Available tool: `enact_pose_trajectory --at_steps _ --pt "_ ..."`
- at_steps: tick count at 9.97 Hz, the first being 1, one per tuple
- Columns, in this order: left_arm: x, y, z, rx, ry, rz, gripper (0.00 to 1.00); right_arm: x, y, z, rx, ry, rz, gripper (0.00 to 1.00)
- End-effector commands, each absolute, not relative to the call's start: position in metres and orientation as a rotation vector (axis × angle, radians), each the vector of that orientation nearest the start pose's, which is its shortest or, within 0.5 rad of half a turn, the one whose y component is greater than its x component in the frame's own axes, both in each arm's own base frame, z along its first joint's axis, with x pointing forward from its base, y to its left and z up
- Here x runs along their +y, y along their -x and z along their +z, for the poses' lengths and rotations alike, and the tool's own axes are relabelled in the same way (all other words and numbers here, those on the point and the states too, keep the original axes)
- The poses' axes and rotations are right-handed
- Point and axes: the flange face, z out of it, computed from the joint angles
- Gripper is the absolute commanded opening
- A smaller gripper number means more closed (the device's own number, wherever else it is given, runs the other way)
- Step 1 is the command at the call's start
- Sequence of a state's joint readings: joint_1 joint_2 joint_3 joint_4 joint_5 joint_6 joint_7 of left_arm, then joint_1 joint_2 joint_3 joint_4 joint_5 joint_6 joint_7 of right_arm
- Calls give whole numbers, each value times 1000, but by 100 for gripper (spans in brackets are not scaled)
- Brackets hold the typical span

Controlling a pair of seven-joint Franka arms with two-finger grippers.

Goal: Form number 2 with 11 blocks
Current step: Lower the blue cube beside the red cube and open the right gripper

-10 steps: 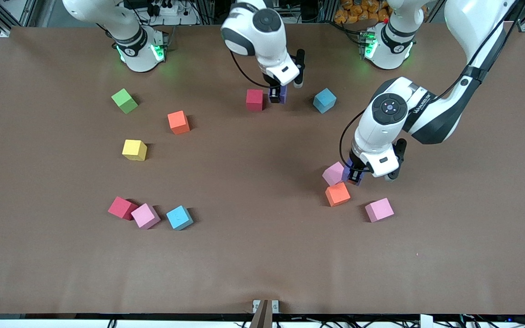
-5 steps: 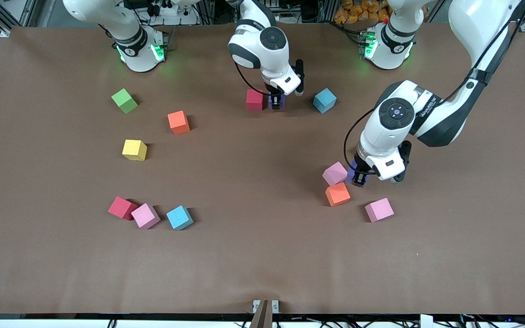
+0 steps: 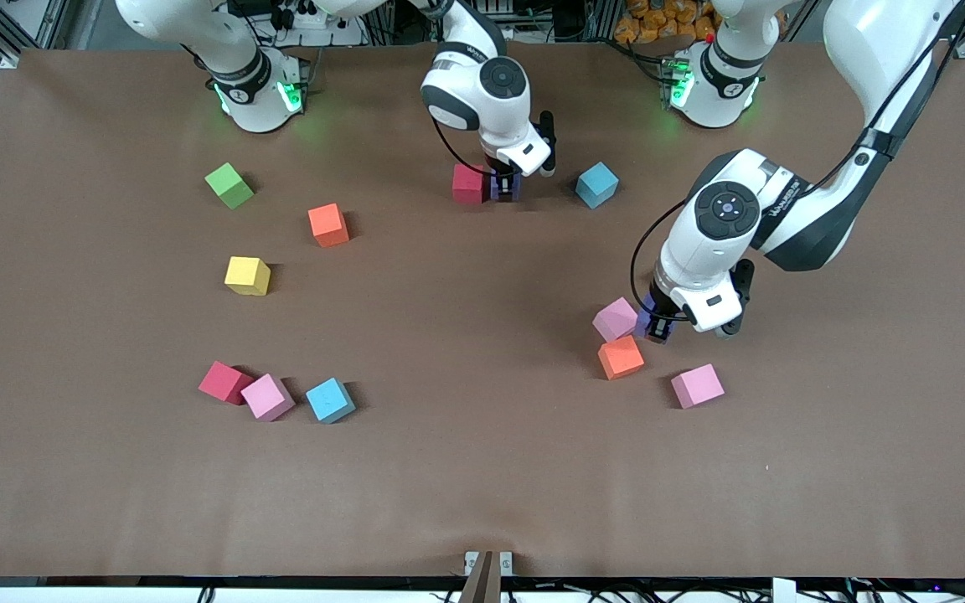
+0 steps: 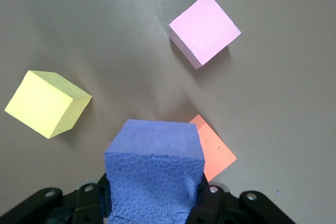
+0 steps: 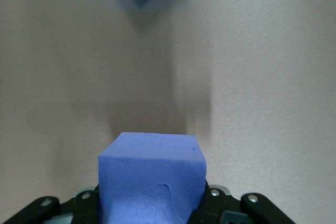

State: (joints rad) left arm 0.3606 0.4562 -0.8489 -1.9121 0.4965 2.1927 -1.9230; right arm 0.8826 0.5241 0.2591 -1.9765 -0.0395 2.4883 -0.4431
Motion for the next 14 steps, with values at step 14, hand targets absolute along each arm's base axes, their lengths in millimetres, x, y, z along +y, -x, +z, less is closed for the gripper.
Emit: enact_pose_trajectory --at_steps 14 --pt "-251 -565 326 -1745 2586 -92 0 536 -255 201 2305 -2352 32 22"
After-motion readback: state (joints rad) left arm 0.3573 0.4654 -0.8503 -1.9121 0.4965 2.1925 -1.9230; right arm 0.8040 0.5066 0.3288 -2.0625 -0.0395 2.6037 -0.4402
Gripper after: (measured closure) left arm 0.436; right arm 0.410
